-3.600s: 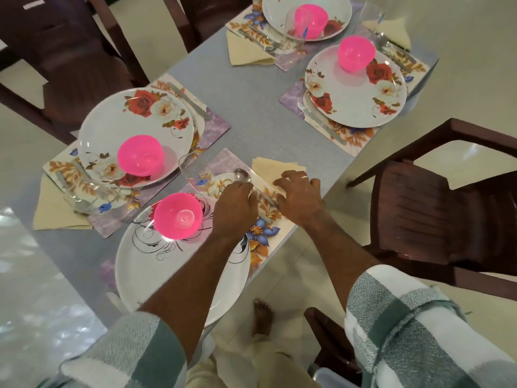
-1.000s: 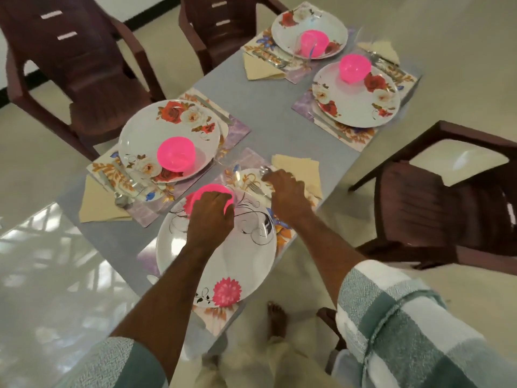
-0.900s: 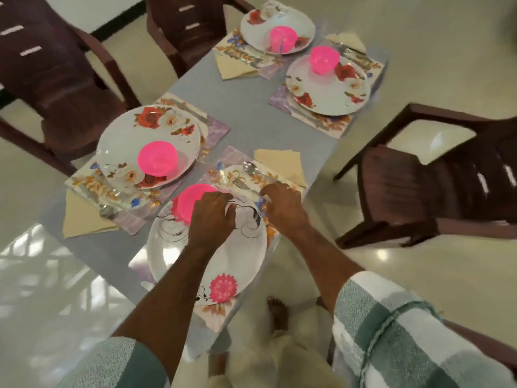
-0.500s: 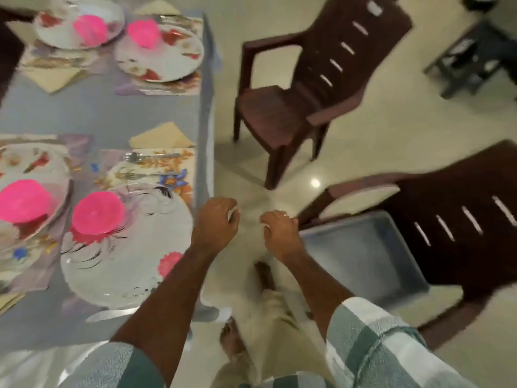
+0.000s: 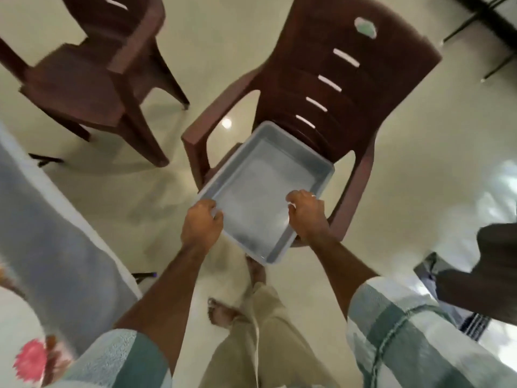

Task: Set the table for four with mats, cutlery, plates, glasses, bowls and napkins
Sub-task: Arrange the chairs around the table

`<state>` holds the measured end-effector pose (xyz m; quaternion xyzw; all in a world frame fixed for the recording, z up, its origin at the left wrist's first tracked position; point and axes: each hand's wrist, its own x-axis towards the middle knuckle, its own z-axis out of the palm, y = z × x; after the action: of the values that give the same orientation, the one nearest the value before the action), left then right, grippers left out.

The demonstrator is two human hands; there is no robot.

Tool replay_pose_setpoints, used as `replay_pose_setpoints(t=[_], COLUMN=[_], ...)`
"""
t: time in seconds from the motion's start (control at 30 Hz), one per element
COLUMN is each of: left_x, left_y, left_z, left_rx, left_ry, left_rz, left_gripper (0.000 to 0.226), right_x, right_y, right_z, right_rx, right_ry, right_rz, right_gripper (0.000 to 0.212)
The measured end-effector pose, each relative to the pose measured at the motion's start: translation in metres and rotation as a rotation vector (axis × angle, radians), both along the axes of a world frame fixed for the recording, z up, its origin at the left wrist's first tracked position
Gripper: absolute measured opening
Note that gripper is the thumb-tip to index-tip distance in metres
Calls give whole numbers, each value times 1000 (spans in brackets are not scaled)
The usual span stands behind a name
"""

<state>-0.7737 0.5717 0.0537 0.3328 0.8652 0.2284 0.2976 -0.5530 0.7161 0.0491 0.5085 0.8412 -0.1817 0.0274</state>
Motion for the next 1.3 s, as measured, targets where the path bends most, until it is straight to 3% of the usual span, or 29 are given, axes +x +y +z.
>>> replay_pose_setpoints(t=[0.13, 0.37, 0.6, 0.77, 0.97, 1.07, 1.13, 1.2, 1.3], left_x=[7, 6, 13, 18, 27, 28, 28, 30, 28], left_y=[26, 60, 59, 54, 53, 43, 34, 33, 31], left_z=[-11, -35, -71, -94, -114, -117, -117, -119, -124], left_rx=[-88, -228, -384, -404, -335, -412, -381, -305, -234], left_ry=[-8, -13, -82, -189, -335, -283, -498, -732, -775], left_rz=[-10, 176, 448, 622, 723, 747, 863, 942, 988], left_gripper=[33, 36, 44, 45, 22, 40, 50, 37, 27], right_x=[8, -4, -16, -13, -1, 5, 5, 7, 11], right_y=[35, 110, 198, 239, 268, 274, 272, 270, 267], right_z=[-16, -48, -94, -128, -144, -154, -158, -160, -164], right_rx=[-57, -106, -192, -254, -378, -464, -490, -456, -440], right_ry=[-41, -81, -394, -449, -469, -502, -489, -468, -451], right_rz=[-17, 37, 124, 33, -120, -161, -156, -177, -223], right_gripper=[20, 24, 53, 73, 89, 86, 81, 79, 82])
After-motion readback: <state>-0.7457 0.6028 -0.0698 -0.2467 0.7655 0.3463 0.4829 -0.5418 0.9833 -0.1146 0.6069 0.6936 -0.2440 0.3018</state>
